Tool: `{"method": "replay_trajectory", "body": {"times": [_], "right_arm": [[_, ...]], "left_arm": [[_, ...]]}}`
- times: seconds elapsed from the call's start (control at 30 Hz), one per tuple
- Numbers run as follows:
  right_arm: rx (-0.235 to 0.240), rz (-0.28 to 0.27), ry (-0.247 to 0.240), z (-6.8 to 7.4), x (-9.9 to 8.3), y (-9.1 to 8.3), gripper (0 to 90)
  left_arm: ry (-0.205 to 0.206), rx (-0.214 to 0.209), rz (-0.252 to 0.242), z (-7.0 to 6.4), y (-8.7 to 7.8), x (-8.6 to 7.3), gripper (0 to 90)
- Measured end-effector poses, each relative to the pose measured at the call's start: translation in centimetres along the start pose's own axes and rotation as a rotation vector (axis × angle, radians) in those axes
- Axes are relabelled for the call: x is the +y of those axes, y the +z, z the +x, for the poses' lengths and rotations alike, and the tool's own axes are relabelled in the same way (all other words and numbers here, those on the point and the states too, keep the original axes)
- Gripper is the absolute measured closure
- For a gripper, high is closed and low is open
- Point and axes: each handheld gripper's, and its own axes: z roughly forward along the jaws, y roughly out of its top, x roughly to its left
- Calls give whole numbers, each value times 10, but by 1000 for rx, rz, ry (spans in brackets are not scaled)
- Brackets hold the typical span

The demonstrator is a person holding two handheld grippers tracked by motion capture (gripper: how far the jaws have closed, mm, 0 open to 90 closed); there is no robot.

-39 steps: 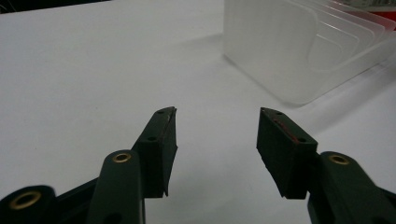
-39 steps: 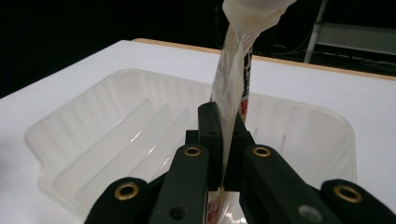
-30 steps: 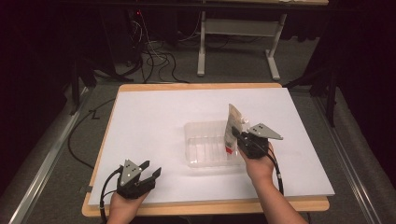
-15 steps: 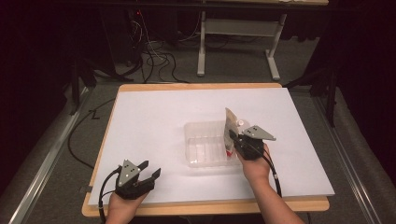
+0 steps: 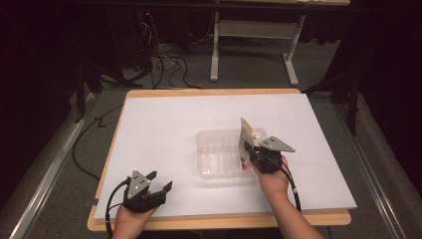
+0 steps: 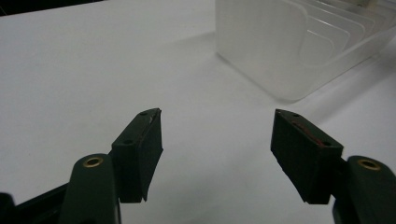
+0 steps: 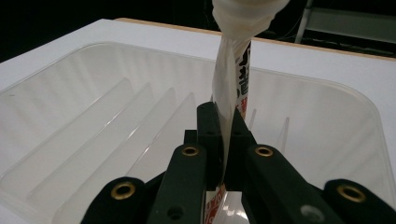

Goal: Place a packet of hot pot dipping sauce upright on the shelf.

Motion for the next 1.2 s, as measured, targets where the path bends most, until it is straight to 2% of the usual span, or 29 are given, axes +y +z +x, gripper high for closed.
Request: {"method": "replay_trajectory", "body": {"times": [0.1, 0.27, 0.47, 0.57, 0.6, 0.63, 0.67, 0.7, 0.73, 0.77, 0.83, 0.87, 0.9, 0.93, 0.97, 1.0, 1.07, 1.13, 1.2], "right_arm": [[9, -3, 1, 0, -1, -3, 884], [25, 3, 2, 3, -5, -9, 874], [36, 5, -7, 5, -11, -12, 833], [53, 4, -7, 5, -11, -13, 767], [80, 0, -10, 5, -10, -15, 686], [80, 0, -10, 5, -10, -15, 686], [94, -8, -15, 7, -9, -17, 587], [94, -8, -15, 7, -9, -17, 587], [100, -22, -13, 7, -7, -20, 485], [100, -22, -13, 7, -7, -20, 485], [105, -26, -19, 7, -4, -23, 397], [115, -40, -14, 7, -2, -28, 325], [115, -40, -14, 7, -2, -28, 325], [122, -53, -20, 6, 1, -34, 275], [122, -53, -20, 6, 1, -34, 275], [129, -67, -29, 6, 4, -41, 231], [128, -73, -44, 5, 5, -45, 215], [123, -85, -74, 1, 7, -59, 172], [115, -88, -74, -1, 8, -63, 166]], "left_arm": [[15, 9, -2, -2, 2, 0, 339], [35, -1, -1, -4, 2, 0, 353], [15, -16, 15, -3, 4, 1, 341], [13, -23, 26, -2, 4, 1, 339], [12, -23, 28, -2, 5, 1, 335], [12, -23, 28, -2, 5, 1, 330], [9, -25, 30, -2, 5, 1, 326], [9, -25, 30, -2, 5, 1, 321], [10, -21, 29, -2, 6, 2, 313], [10, -21, 29, -2, 6, 2, 308], [14, -19, 30, -2, 6, 2, 297], [14, -23, 28, -2, 6, 3, 285], [14, -23, 28, -2, 6, 3, 281], [7, -31, 24, -2, 7, 4, 274], [7, -31, 24, -2, 7, 4, 268], [6, -36, 20, -2, 8, 5, 261], [7, -39, 13, -3, 9, 6, 255], [10, -45, 10, -4, 11, 8, 247], [11, -48, 10, -5, 13, 8, 245]]}}
